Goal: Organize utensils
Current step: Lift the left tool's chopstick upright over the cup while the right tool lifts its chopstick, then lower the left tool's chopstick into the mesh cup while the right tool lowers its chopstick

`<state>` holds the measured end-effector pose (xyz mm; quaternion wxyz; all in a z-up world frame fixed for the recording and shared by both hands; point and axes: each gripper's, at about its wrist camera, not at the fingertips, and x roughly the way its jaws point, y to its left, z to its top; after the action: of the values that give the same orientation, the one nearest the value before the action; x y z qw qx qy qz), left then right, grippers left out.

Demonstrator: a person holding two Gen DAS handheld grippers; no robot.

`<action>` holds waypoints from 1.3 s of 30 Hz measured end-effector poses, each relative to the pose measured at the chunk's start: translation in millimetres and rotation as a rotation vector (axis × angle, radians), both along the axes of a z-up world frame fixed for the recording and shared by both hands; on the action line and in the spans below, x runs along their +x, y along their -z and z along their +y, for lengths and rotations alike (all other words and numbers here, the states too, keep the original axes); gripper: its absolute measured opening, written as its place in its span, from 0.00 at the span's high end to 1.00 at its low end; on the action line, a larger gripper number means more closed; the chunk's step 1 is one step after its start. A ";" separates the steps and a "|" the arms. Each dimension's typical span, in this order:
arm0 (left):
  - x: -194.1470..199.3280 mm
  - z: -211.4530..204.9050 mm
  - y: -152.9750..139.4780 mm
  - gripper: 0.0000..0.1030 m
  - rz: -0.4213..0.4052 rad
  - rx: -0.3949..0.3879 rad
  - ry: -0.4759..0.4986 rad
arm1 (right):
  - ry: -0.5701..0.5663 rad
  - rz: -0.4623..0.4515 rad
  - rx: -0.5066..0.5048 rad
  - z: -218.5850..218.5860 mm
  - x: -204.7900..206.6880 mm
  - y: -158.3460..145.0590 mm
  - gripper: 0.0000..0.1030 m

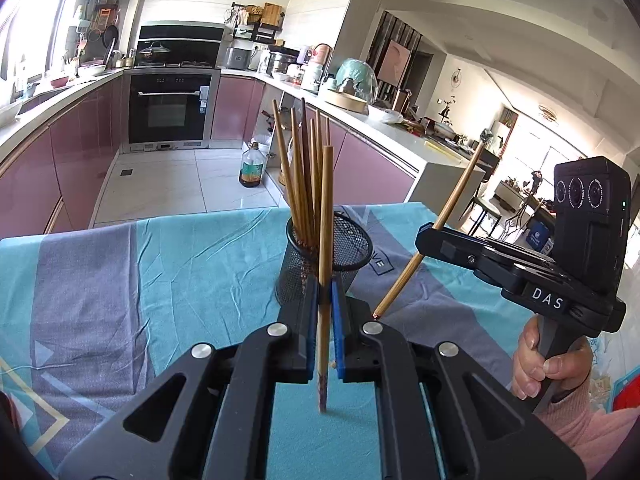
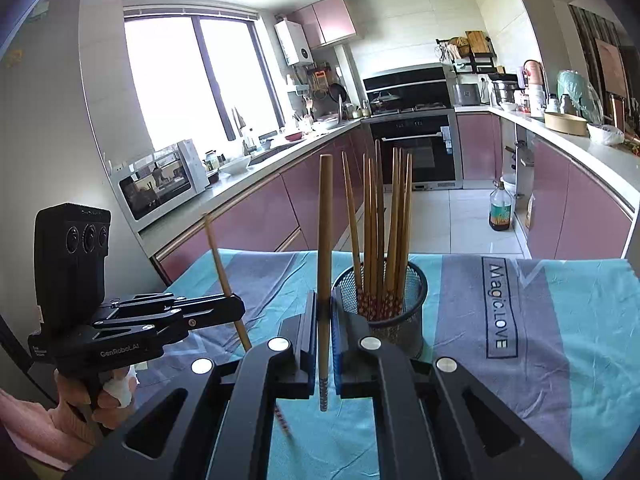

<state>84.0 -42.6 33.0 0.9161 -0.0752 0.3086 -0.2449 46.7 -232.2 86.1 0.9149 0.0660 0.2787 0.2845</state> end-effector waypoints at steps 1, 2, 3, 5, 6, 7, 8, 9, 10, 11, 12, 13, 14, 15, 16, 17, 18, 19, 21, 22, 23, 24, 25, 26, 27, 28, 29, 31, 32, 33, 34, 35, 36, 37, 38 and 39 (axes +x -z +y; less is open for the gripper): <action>0.5 0.1 -2.0 0.93 -0.005 -0.002 0.000 | 0.000 -0.005 0.000 -0.6 0.4 -1.6 0.95; 0.7 0.4 -3.8 0.93 -0.009 -0.003 0.000 | 0.000 -0.011 0.001 -1.1 0.7 -3.6 0.95; 0.6 0.4 -5.8 0.93 -0.013 -0.004 0.000 | 0.001 -0.015 0.003 -1.9 1.2 -5.6 0.95; 2.0 -0.8 -10.3 0.93 -0.020 -0.010 0.003 | 0.004 -0.025 0.003 -3.0 2.3 -9.3 0.95; 2.6 -1.7 -12.3 0.93 -0.023 -0.012 0.005 | 0.006 -0.029 0.004 -3.7 3.0 -11.0 0.95; 3.0 -2.4 -14.4 0.93 -0.029 -0.011 0.004 | 0.007 -0.032 0.003 -4.0 3.7 -12.7 0.95; 3.5 -3.0 -16.2 0.93 -0.036 -0.011 0.004 | 0.007 -0.036 0.003 -4.2 4.1 -14.2 0.95; 4.1 -4.3 -19.7 0.93 -0.040 -0.011 0.006 | 0.008 -0.039 0.003 -4.7 4.4 -15.4 0.95; 3.5 -4.8 -22.9 0.93 -0.047 -0.011 0.008 | 0.009 -0.042 0.004 -4.3 4.2 -16.0 0.95; 3.0 -5.3 -25.3 0.93 -0.053 -0.011 0.009 | 0.010 -0.046 0.003 -4.7 4.8 -17.3 0.95; 2.2 -5.9 -27.9 0.93 -0.059 -0.010 0.011 | 0.012 -0.049 0.003 -5.3 5.1 -18.6 0.95; 2.2 -5.6 -28.3 0.93 -0.064 -0.009 0.013 | 0.013 -0.053 0.004 -6.3 5.7 -19.7 0.95; 1.5 -6.3 -30.2 0.93 -0.069 -0.007 0.014 | 0.014 -0.057 0.005 -6.9 5.8 -21.2 0.95; 0.8 -6.8 -32.0 0.93 -0.073 -0.006 0.016 | 0.016 -0.060 0.007 -7.6 6.2 -22.5 0.95; 0.5 -7.2 -34.0 0.93 -0.077 -0.005 0.018 | 0.017 -0.064 0.009 -8.2 6.9 -24.2 0.95; 0.0 -7.5 -36.1 0.93 -0.081 -0.005 0.019 | 0.018 -0.067 0.010 -8.8 7.5 -25.8 0.95; -0.2 -7.5 -38.5 0.93 -0.086 -0.005 0.020 | 0.019 -0.071 0.009 -9.4 7.9 -27.5 0.95; -0.7 -7.2 -40.5 0.93 -0.089 -0.006 0.020 | 0.021 -0.075 0.009 -9.9 8.0 -29.0 0.95; -0.9 -6.7 -45.5 0.93 -0.100 -0.009 0.020 | 0.023 -0.083 0.008 -10.8 6.8 -31.6 0.95; -1.5 -6.6 -48.2 0.93 -0.106 -0.009 0.019 | 0.025 -0.089 0.008 -11.6 6.5 -33.5 0.95; -2.1 -6.5 -50.9 0.93 -0.114 -0.008 0.017 | 0.027 -0.094 0.008 -12.1 6.6 -35.3 0.95; -2.9 -6.4 -53.1 0.93 -0.121 -0.008 0.016 | 0.028 -0.098 0.009 -13.1 7.2 -37.1 0.95; -3.2 -6.7 -56.2 0.93 -0.128 -0.009 0.015 | 0.029 -0.102 0.012 -14.0 7.5 -38.7 0.95; -1.9 -5.4 -58.8 0.93 -0.133 -0.011 0.015 | 0.030 -0.106 0.013 -14.9 8.4 -40.5 0.95; -0.7 -6.2 -61.7 0.93 -0.137 -0.012 0.014 | 0.031 -0.110 0.015 -16.5 9.6 -42.6 0.95; -0.8 -6.2 -64.5 0.93 -0.143 -0.014 0.014 | 0.032 -0.113 0.017 -17.1 10.4 -43.8 0.95; -0.3 -6.5 -67.3 0.93 -0.147 -0.016 0.014 | 0.033 -0.117 0.018 -17.9 10.9 -45.0 0.95; -0.2 -6.0 -72.6 0.93 -0.157 -0.019 0.014 | 0.034 -0.122 0.022 -18.6 11.9 -47.1 0.95; 0.0 -5.5 -75.8 0.93 -0.162 -0.020 0.013 | 0.034 -0.125 0.023 -18.8 12.8 -48.2 0.95; -0.3 -5.4 -78.4 0.93 -0.167 -0.021 0.011 | 0.035 -0.128 0.023 -19.3 13.9 -49.8 0.95; 1.9 -5.7 -80.5 0.93 -0.171 -0.021 0.010 | 0.036 -0.131 0.024 -19.7 15.1 -51.0 0.95; 2.8 -5.8 -82.6 0.93 -0.178 -0.022 0.008 | 0.037 -0.134 0.026 -20.1 16.6 -52.6 0.95; 2.1 -5.2 -84.7 0.93 -0.183 -0.024 0.007 | 0.037 -0.137 0.028 -20.7 17.2 -53.9 0.95; 1.6 -5.1 -87.5 0.93 -0.190 -0.025 0.006 | 0.038 -0.141 0.029 -21.1 18.2 -55.5 0.95; 0.9 -6.4 -88.7 0.93 -0.196 -0.026 0.005 | 0.039 -0.146 0.029 -21.2 19.3 -57.2 0.95; 0.9 -6.4 -90.9 0.93 -0.200 -0.029 0.004 | 0.039 -0.149 0.030 -21.5 20.4 -58.1 0.95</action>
<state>84.9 -49.0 123.9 0.9406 -0.0629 0.2120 -0.2576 67.1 -253.7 144.3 0.9373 0.0638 0.2041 0.2751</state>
